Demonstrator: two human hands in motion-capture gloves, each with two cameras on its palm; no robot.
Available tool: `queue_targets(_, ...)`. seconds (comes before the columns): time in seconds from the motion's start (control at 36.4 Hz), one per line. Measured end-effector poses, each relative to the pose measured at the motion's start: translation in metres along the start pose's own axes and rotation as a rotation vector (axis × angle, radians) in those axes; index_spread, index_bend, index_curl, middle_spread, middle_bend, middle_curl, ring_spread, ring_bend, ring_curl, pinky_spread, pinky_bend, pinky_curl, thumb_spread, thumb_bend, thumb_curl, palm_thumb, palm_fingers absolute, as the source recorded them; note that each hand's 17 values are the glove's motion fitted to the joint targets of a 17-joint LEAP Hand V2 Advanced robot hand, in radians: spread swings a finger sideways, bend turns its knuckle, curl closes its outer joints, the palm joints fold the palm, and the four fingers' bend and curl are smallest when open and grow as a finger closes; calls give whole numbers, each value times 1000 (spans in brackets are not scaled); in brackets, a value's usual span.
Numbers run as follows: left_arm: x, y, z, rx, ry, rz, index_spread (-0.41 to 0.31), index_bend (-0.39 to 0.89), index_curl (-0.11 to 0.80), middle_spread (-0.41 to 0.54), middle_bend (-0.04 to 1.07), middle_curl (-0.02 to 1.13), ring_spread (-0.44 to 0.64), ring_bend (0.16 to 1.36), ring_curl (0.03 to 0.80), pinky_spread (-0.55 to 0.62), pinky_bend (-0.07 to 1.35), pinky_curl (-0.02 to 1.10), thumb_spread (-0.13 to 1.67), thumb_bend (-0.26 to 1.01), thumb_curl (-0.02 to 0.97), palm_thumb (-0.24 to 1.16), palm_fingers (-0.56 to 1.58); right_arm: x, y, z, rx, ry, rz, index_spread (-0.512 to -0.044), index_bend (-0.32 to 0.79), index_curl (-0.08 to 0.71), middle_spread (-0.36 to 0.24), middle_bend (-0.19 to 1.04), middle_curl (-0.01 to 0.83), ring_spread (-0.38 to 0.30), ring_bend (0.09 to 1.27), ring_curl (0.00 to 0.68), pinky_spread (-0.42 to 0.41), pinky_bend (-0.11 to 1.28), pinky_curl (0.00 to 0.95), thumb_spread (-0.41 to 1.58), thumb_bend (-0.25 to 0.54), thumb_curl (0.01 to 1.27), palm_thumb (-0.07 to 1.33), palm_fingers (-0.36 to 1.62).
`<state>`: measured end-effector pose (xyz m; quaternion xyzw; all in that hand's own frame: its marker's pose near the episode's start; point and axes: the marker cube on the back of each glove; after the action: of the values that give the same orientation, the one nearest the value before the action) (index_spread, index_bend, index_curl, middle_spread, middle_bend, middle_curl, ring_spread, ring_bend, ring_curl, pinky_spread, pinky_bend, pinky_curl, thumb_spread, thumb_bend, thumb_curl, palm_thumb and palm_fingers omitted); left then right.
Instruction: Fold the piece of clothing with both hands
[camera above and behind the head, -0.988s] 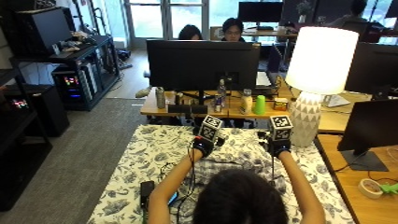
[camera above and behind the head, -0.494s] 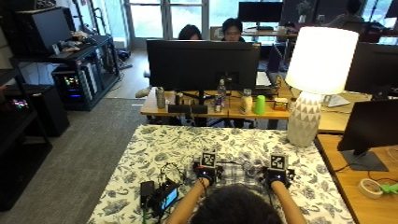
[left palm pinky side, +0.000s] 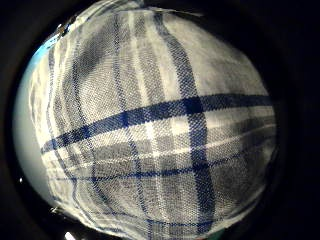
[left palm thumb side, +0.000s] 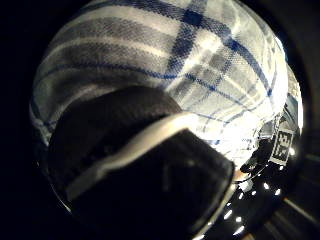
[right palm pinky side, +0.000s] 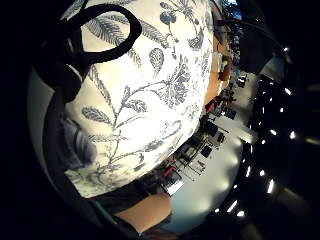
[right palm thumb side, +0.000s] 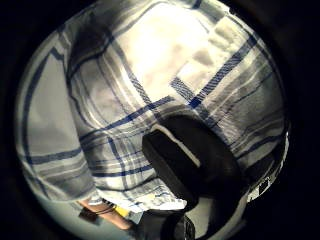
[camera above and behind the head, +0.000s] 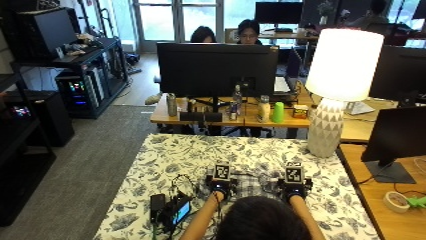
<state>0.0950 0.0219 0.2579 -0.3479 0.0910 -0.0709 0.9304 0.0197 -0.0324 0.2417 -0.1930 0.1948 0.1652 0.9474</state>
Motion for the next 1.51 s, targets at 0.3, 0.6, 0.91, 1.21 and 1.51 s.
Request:
queue_targets(0.3,-1,-4,-8,30,11,-42,2,124,170,386,142,203,513,583,295,512,711,364,1003,-47,106,-52,-102,-10,0,-14,14,9,-58,-192,47,43,-18,367,461,-112,781,434,-171,843,407,1165,41,225,414,825)
queue_targets(0.6,-4,3,-9,-24,17,2,-4,136,199,380,146,186,511,584,288,499,714,357,1009,-33,136,-26,-71,-13,-4,-31,112,37,32,-196,96,102,-123,423,488,-209,771,438,-274,752,389,1178,227,311,850,1192)
queue_targets(0.91,-41,28,-73,38,166,40,23,110,199,327,176,203,390,679,310,398,727,357,1010,-59,136,-71,65,-3,13,-87,73,-212,-96,-222,93,152,-148,454,501,-240,778,443,-327,712,387,1080,212,352,982,1257)
queue_targets(1.21,-88,55,-138,414,254,43,30,137,221,286,182,229,309,689,315,313,709,354,1024,-45,136,-49,114,-35,-8,-140,243,-211,-118,-228,89,179,-145,462,504,-231,792,450,-330,723,400,960,123,400,1005,1254)
queue_targets(1.51,-142,45,-142,500,352,-75,32,123,225,255,183,253,264,701,317,263,692,351,1029,-49,138,-55,136,-148,27,-187,310,-224,-225,-224,71,188,-144,479,512,-227,785,453,-313,735,415,786,13,471,990,1222)
